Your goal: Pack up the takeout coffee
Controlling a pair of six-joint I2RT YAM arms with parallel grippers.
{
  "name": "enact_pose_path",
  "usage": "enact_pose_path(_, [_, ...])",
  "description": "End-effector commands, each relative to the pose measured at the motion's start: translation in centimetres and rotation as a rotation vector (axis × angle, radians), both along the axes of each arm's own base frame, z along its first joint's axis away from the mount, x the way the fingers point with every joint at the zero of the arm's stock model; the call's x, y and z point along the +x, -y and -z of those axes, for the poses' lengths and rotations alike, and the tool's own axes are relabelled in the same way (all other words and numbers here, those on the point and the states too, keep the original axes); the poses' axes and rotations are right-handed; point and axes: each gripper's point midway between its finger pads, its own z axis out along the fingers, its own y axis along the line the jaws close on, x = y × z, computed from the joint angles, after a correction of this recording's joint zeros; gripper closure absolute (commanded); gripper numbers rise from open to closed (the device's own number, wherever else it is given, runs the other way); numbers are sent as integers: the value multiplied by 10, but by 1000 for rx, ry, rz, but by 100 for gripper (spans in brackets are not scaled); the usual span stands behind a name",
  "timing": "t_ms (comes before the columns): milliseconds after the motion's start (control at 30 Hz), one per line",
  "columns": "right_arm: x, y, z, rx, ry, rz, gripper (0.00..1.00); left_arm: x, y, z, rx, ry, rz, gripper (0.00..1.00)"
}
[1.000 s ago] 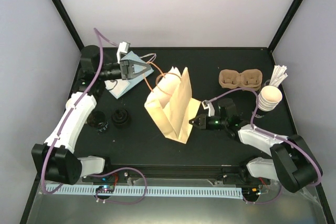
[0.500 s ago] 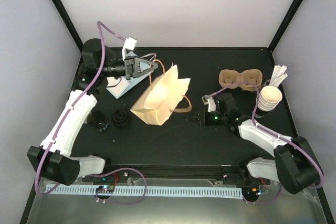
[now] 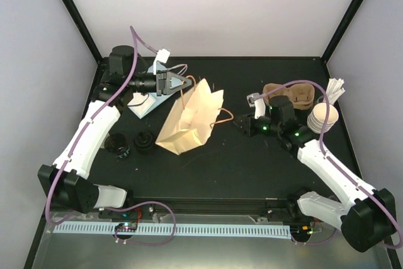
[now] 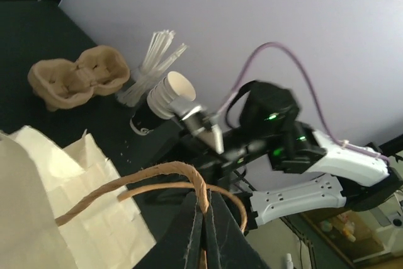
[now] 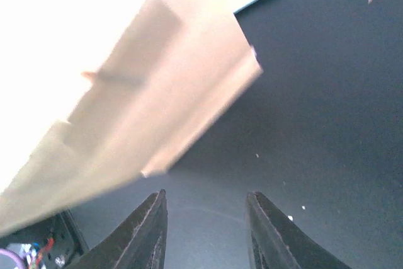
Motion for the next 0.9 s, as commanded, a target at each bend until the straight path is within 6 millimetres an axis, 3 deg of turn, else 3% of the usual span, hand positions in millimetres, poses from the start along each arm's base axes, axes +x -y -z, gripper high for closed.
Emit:
enact_pose_path(0, [5,6,-46,-7,111,15,63,1,4,-2,17,15,7,98])
enact_pose_path(133, [6,10,-87,10,217,33,64,-6,10,-6,12,26,32,98])
enact_pose_path(300, [21,29,-118,3,293,184,59,-15,21,-5,10,33,75,99])
enact_pose_path(333, [22,31,-124,10,294,200,52,-16,23,-6,9,34,81,99])
enact_pose_path(433, [27,35,-140,44,278,257,7,-18,28,-7,3,36,87,99])
enact_pose_path(467, [28,37,-144,61,262,280,1,-19,29,-9,0,42,90,98])
enact_pose_path(600, [21,32,-158,102,290,242,0,-23,30,-16,-21,84,101,97])
enact_pose_path(700, [14,31,-159,134,366,212,0,-26,29,-19,-33,111,104,98])
enact_pose_path(767, [2,29,-164,167,422,164,0,-30,29,-19,-39,116,119,98])
enact_pose_path(867, [-8,22,-171,169,461,90,9,-32,29,-19,-36,125,125,98])
